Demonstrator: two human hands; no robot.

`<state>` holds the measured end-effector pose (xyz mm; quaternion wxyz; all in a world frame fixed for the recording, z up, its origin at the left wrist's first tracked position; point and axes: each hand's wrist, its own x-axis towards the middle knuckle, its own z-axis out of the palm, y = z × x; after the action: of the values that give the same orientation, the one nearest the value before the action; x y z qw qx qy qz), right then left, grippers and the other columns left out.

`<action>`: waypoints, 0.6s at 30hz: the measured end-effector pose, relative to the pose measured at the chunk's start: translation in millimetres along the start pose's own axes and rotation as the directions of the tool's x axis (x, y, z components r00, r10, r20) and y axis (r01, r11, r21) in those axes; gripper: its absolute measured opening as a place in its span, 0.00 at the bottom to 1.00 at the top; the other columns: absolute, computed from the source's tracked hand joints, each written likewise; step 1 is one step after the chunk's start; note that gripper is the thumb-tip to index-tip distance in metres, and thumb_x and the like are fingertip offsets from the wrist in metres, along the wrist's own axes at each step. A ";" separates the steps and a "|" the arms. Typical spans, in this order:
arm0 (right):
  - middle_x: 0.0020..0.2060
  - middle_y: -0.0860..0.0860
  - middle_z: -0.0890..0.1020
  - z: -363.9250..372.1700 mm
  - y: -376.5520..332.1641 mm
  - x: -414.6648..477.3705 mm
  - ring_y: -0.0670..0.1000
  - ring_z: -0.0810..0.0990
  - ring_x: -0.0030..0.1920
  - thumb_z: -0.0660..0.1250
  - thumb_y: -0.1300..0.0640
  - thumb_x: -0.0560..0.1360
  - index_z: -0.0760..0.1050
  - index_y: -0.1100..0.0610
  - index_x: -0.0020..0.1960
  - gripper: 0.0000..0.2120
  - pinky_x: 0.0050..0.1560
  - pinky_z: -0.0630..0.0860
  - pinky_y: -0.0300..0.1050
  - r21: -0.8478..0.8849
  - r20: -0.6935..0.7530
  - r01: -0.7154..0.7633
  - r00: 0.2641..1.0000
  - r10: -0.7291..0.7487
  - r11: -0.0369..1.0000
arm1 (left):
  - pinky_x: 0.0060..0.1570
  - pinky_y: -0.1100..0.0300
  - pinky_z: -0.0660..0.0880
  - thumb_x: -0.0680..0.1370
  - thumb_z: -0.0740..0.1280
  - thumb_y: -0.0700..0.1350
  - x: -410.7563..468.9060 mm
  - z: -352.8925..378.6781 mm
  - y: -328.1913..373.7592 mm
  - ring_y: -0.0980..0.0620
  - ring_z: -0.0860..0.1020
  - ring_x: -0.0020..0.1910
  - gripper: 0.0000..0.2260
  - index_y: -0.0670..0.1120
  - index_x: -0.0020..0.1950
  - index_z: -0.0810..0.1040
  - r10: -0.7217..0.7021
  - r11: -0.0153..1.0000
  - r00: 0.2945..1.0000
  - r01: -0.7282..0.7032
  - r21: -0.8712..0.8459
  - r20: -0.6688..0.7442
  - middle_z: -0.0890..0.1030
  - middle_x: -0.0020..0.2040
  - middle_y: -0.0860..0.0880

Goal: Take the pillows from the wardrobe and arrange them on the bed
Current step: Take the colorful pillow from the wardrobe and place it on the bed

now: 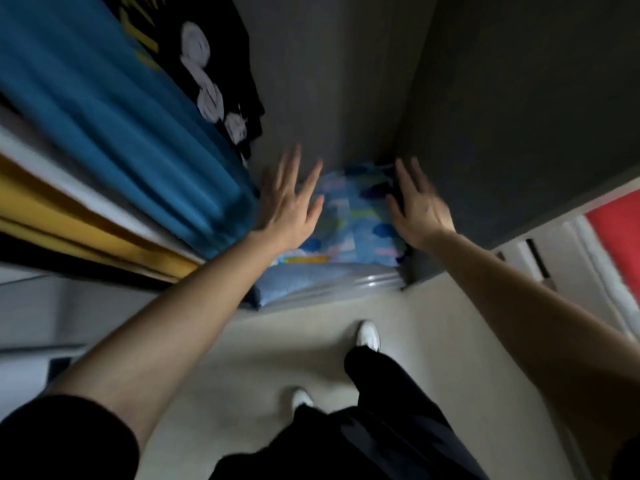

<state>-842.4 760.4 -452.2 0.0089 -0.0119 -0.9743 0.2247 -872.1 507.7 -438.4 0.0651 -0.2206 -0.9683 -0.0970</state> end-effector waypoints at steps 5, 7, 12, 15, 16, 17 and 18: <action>0.78 0.63 0.55 75.2 27.9 56.2 0.65 0.62 0.74 0.59 0.50 0.81 0.54 0.57 0.79 0.31 0.70 0.67 0.57 -0.009 0.191 0.087 0.978 -0.083 0.996 | 0.69 0.35 0.62 0.79 0.57 0.53 18.2 67.9 -29.8 0.31 0.61 0.72 0.26 0.44 0.75 0.63 -0.122 0.992 0.989 0.118 0.049 0.089 0.60 0.75 0.32; 0.78 0.63 0.55 105.7 33.0 66.9 0.66 0.63 0.73 0.59 0.49 0.81 0.52 0.56 0.80 0.31 0.69 0.68 0.59 -0.013 0.254 0.083 0.964 -0.077 0.996 | 0.71 0.38 0.59 0.79 0.56 0.53 15.7 95.0 -38.6 0.32 0.59 0.73 0.28 0.45 0.76 0.61 -0.212 0.977 0.965 0.203 0.069 0.156 0.59 0.76 0.34; 0.79 0.62 0.50 190.5 51.5 76.9 0.63 0.55 0.77 0.61 0.51 0.80 0.49 0.55 0.80 0.34 0.72 0.62 0.57 -0.029 0.388 0.092 0.919 -0.073 0.995 | 0.72 0.35 0.54 0.75 0.64 0.52 -10.6 180.9 -60.9 0.36 0.51 0.77 0.36 0.47 0.79 0.52 -0.242 0.968 0.897 0.199 0.153 0.369 0.51 0.79 0.36; 0.79 0.62 0.47 257.8 69.6 75.3 0.62 0.52 0.78 0.60 0.50 0.81 0.46 0.56 0.80 0.35 0.75 0.58 0.58 -0.052 0.448 0.097 0.892 -0.064 0.994 | 0.73 0.35 0.53 0.74 0.66 0.51 -23.5 251.3 -80.4 0.38 0.49 0.78 0.38 0.47 0.79 0.49 -0.258 0.965 0.858 0.207 0.162 0.444 0.49 0.79 0.37; 0.79 0.61 0.46 282.0 76.3 72.9 0.62 0.51 0.78 0.60 0.49 0.81 0.44 0.55 0.80 0.36 0.76 0.55 0.59 -0.067 0.466 0.093 0.883 -0.052 0.993 | 0.73 0.35 0.52 0.74 0.67 0.51 -26.7 277.2 -88.5 0.38 0.48 0.78 0.39 0.47 0.79 0.49 -0.272 0.961 0.845 0.217 0.170 0.461 0.49 0.79 0.37; 0.79 0.61 0.45 307.2 83.0 70.3 0.62 0.50 0.79 0.60 0.49 0.80 0.43 0.55 0.80 0.37 0.76 0.53 0.59 -0.082 0.481 0.091 0.876 -0.041 0.992 | 0.73 0.34 0.53 0.74 0.67 0.51 -29.9 303.8 -97.4 0.38 0.48 0.78 0.39 0.47 0.79 0.50 -0.285 0.958 0.831 0.224 0.181 0.478 0.49 0.79 0.37; 0.79 0.61 0.44 332.7 89.4 68.0 0.62 0.48 0.79 0.61 0.48 0.80 0.42 0.55 0.80 0.38 0.77 0.50 0.60 -0.096 0.490 0.098 0.871 -0.039 0.991 | 0.73 0.33 0.53 0.74 0.68 0.51 -33.3 329.5 -106.5 0.37 0.48 0.78 0.39 0.47 0.78 0.50 -0.293 0.955 0.820 0.224 0.194 0.493 0.49 0.79 0.37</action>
<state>-916.2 697.0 -789.7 -0.2290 0.0792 -0.9565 0.1624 -916.6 471.1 -781.5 -0.1966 -0.1003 -0.9751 0.0198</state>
